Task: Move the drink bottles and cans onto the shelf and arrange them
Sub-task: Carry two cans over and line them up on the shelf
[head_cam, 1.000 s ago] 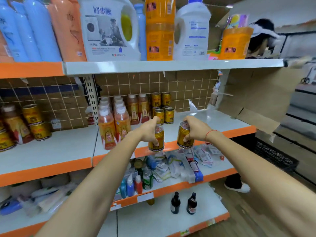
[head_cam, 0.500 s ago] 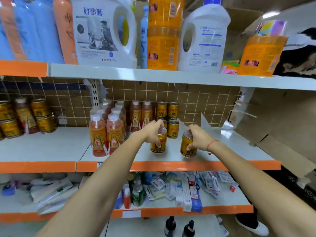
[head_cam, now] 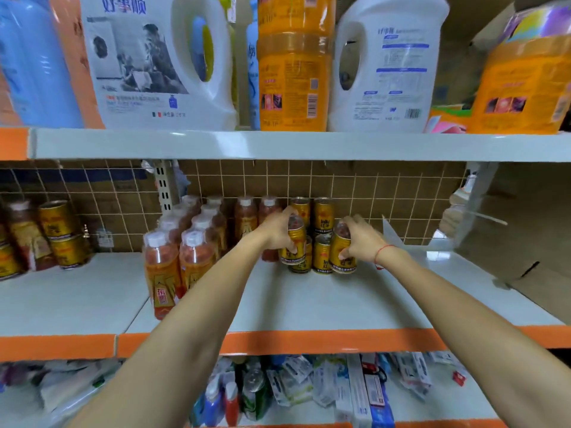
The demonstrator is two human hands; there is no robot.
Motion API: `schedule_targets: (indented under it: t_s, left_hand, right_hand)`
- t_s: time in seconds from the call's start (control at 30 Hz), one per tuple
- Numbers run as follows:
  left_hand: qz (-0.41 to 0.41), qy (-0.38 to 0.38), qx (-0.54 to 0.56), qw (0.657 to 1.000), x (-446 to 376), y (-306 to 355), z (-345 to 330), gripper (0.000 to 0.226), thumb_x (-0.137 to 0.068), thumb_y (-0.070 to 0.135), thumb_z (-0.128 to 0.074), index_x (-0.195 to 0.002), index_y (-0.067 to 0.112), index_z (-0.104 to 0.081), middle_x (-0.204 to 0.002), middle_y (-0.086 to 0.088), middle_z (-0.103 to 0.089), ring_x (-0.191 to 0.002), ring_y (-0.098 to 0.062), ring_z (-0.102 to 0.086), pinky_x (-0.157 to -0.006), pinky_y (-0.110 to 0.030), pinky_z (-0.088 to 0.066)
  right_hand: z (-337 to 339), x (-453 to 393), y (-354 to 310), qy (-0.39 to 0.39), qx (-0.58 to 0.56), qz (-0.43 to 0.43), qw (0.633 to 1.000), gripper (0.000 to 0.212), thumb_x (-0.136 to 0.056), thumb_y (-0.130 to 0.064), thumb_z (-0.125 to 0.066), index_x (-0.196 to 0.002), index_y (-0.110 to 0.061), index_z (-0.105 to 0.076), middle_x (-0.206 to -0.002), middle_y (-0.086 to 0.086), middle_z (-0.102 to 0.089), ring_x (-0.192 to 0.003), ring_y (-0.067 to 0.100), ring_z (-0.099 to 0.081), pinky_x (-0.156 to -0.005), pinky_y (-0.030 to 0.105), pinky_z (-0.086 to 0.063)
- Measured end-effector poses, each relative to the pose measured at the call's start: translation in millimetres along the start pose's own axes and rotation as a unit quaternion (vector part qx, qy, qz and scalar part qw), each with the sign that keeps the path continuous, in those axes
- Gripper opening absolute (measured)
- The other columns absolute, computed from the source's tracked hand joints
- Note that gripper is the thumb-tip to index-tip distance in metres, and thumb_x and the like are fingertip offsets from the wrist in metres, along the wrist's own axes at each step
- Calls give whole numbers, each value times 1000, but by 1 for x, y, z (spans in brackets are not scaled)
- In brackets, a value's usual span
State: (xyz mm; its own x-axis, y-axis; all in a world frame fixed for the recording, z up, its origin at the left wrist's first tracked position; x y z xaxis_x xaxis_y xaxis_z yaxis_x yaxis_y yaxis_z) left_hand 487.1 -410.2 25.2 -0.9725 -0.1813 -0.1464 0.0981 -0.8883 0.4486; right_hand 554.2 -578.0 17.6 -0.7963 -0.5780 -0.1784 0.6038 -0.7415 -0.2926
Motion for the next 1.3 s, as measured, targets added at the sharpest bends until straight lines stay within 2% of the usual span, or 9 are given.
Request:
schedule_targets:
  t_s: [0.17, 0.43, 0.53, 0.7, 0.8, 1.13, 1.3]
  left_hand:
    - [15, -16, 6, 1000, -28, -6, -12, 87, -67, 7, -83, -139, 18, -34, -137, -11, -45, -125, -28, -45, -94, -34, -44]
    - [45, -3, 9, 999, -55, -9, -12, 96, -71, 6, -80, -148, 18, -25, -147, -11, -38, -134, -30, -39, -103, -38, -42]
    - [54, 0, 3, 999, -61, -12, -13, 99, -69, 9, -81, -148, 21, -24, -148, -11, -37, -134, -30, -38, -104, -41, -42]
    - [65, 6, 16, 998, -66, -15, -16, 97, -69, 12, -82, -147, 26, -25, -147, -12, -37, -132, -32, -40, -102, -42, -44]
    - [60, 10, 21, 998, -66, -14, -16, 92, -72, 10, -79, -146, 24, -27, -145, -12, -37, -132, -31, -40, -100, -39, -43]
    - [56, 16, 34, 998, -65, -14, -16, 93, -72, 9, -80, -147, 25, -28, -148, -11, -34, -134, -31, -38, -103, -40, -43]
    - [56, 20, 59, 997, -67, -18, -17, 95, -72, 11, -79, -149, 22, -26, -150, -10, -33, -135, -30, -36, -105, -42, -40]
  right_hand:
    - [-3, -27, 11, 2, -17, -5, 1000, 85, -68, -22, -81, -140, -16, -36, -140, 13, -38, -123, 33, -47, -99, 44, -45]
    - [-5, -62, 18, -11, -74, 21, 997, 75, -70, -14, -80, -135, -16, -43, -129, 11, -53, -116, 29, -53, -90, 36, -47]
    - [-7, -69, 16, -21, -90, 32, 995, 74, -71, -12, -79, -134, -16, -42, -128, 11, -56, -116, 28, -55, -91, 37, -48]
    - [-9, -78, 11, -27, -105, 43, 993, 73, -73, -9, -77, -137, -13, -41, -130, 11, -54, -118, 28, -53, -89, 33, -45]
    - [-10, -81, 8, -24, -105, 46, 993, 76, -72, -9, -78, -138, -13, -40, -134, 11, -51, -120, 29, -52, -91, 35, -46]
    - [-11, -81, 6, -21, -97, 55, 994, 82, -72, -11, -79, -142, -13, -36, -138, 12, -46, -123, 30, -49, -94, 37, -47]
    - [-14, -82, 7, -10, -105, 56, 993, 77, -70, -13, -80, -138, -14, -42, -132, 10, -54, -119, 28, -53, -93, 37, -48]
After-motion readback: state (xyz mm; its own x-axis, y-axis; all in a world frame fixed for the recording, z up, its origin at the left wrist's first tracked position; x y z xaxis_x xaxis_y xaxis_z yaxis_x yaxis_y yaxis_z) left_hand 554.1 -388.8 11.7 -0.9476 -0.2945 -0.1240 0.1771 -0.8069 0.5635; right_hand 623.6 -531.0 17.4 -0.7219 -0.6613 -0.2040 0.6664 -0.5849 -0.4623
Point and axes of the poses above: each hand's wrist, its own x-axis away from the middle knuckle, its own z-axis out of the back of the hand, y = z × x, the point moved 8 cm from there along -x, towards the middle knuckle
